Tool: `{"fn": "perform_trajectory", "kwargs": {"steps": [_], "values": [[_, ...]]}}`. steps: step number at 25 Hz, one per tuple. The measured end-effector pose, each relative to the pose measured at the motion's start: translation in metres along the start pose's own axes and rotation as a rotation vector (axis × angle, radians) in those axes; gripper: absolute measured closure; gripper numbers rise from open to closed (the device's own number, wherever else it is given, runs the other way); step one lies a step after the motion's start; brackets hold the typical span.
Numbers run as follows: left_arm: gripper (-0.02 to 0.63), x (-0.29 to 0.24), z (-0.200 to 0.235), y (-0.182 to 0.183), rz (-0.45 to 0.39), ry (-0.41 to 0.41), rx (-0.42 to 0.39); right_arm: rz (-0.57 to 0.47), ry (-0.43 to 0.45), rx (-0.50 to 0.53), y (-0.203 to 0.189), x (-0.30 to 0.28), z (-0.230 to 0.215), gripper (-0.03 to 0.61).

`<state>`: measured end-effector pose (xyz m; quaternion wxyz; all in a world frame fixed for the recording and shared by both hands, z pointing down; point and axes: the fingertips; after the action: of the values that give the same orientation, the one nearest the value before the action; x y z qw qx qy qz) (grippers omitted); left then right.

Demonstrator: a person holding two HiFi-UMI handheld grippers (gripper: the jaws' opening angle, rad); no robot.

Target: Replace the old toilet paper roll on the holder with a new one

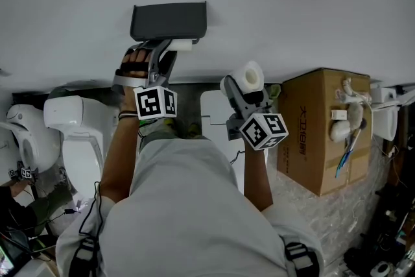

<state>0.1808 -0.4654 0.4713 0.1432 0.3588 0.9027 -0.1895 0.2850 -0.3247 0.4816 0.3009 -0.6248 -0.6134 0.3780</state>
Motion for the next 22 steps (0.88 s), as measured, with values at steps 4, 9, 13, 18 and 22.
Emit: {"fn": "perform_trajectory", "kwargs": {"steps": [4,9,13,18,22], "values": [[0.417,0.000,-0.001,0.005,-0.008,-0.003,-0.017,-0.008,-0.011,-0.006,0.000,0.006,-0.001,0.268],[0.419,-0.002,-0.001,0.012,-0.014,-0.005,-0.047,-0.022,-0.021,-0.008,0.002,0.012,-0.002,0.268],[0.422,-0.003,-0.001,0.015,-0.005,-0.006,-0.079,-0.033,-0.032,-0.013,0.003,0.016,-0.005,0.268],[0.423,-0.007,-0.002,0.015,0.015,-0.009,-0.090,-0.044,-0.046,-0.020,0.004,0.020,-0.009,0.268],[0.423,-0.011,-0.002,0.017,0.041,-0.004,-0.112,-0.054,-0.057,-0.026,0.006,0.026,-0.013,0.268]]}}
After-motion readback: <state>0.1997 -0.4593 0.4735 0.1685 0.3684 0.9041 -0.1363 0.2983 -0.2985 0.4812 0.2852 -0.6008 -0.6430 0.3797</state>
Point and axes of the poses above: the fingertips, and each gripper's own axes: x backward along the fingers, z to its left, y out of its top, and after that the axes turned 2 degrees about -x, right-handed
